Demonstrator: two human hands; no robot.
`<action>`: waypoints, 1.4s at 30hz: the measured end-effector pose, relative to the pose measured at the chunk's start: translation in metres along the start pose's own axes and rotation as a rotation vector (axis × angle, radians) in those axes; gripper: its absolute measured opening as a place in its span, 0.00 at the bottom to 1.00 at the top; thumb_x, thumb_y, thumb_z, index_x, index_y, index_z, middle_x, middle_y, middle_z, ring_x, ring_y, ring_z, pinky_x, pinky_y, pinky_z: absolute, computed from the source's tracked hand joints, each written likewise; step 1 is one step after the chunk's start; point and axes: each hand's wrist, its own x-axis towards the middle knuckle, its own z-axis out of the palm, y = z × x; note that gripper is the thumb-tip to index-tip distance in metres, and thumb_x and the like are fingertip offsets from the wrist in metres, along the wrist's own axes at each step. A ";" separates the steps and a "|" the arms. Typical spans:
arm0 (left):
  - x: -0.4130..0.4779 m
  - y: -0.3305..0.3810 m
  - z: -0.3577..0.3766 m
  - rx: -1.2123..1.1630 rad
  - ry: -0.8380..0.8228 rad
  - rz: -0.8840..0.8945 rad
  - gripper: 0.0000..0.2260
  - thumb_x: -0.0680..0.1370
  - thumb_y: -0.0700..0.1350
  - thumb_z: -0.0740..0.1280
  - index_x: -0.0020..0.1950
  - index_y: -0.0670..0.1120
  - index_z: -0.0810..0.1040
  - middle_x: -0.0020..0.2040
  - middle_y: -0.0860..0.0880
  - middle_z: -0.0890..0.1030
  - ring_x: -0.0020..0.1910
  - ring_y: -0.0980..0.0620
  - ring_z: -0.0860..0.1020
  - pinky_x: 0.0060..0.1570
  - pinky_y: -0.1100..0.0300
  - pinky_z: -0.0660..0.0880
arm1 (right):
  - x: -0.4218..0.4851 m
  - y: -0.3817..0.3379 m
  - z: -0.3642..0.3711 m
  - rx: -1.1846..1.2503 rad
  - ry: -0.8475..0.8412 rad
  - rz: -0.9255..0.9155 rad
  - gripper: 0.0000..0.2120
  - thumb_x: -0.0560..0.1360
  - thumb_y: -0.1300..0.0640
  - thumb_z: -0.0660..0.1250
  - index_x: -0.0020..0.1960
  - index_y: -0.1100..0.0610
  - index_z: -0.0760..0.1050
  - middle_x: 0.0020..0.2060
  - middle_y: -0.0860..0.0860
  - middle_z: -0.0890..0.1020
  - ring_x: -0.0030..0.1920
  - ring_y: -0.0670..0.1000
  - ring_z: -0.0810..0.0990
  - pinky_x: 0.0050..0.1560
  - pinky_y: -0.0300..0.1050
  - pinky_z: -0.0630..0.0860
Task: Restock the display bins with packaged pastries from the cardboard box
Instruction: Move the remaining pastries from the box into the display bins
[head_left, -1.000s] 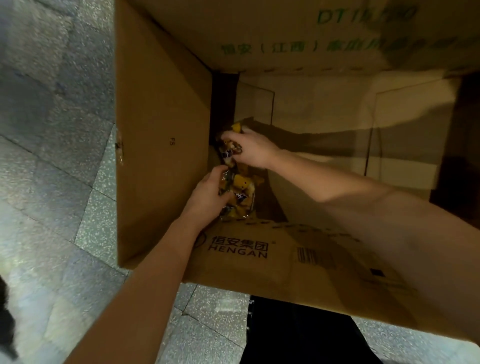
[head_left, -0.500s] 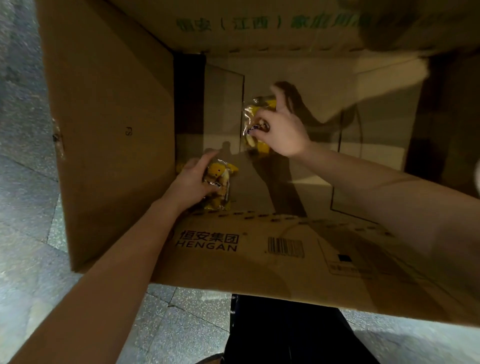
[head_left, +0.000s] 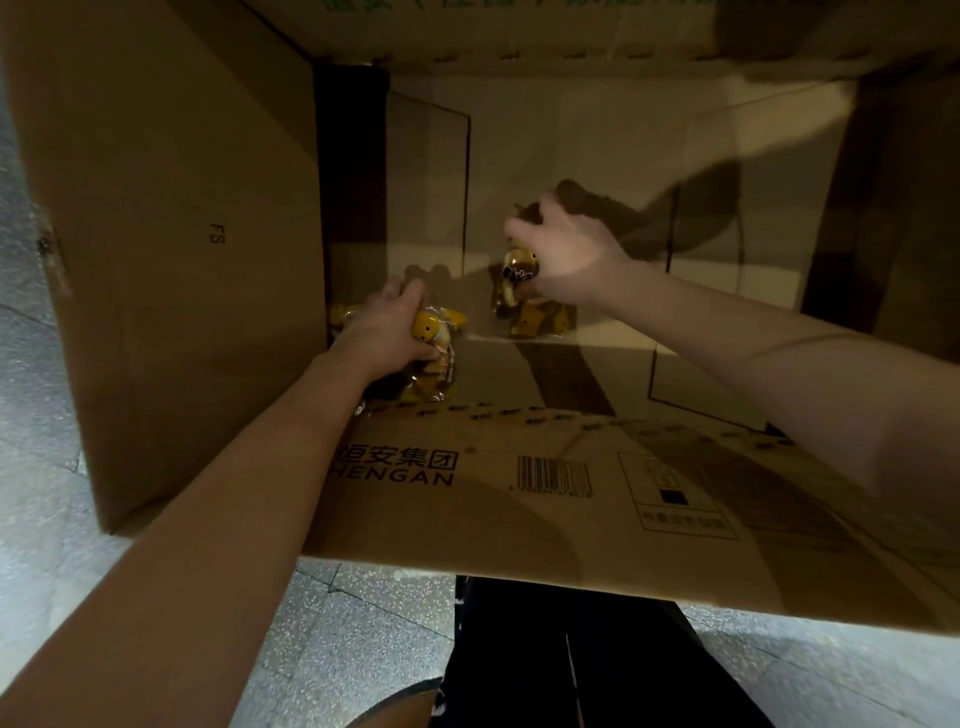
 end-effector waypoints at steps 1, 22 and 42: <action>-0.002 0.000 0.002 -0.029 0.019 -0.004 0.26 0.71 0.46 0.77 0.65 0.49 0.69 0.66 0.47 0.69 0.65 0.45 0.70 0.63 0.46 0.72 | -0.003 0.000 0.002 0.044 -0.004 0.000 0.30 0.75 0.54 0.71 0.72 0.50 0.62 0.74 0.61 0.58 0.65 0.62 0.73 0.59 0.52 0.75; -0.020 0.015 -0.022 -0.499 0.258 -0.057 0.21 0.74 0.46 0.74 0.64 0.47 0.73 0.52 0.53 0.76 0.47 0.57 0.76 0.39 0.65 0.72 | -0.034 0.014 0.032 0.629 0.154 -0.009 0.20 0.74 0.58 0.71 0.62 0.46 0.69 0.59 0.50 0.70 0.59 0.50 0.70 0.57 0.47 0.72; -0.291 -0.002 -0.145 -0.555 0.861 0.240 0.25 0.74 0.50 0.73 0.68 0.59 0.71 0.43 0.57 0.81 0.43 0.55 0.80 0.49 0.53 0.79 | -0.176 -0.175 -0.154 0.464 0.562 -0.302 0.16 0.74 0.58 0.71 0.59 0.51 0.72 0.50 0.49 0.78 0.50 0.48 0.75 0.46 0.40 0.66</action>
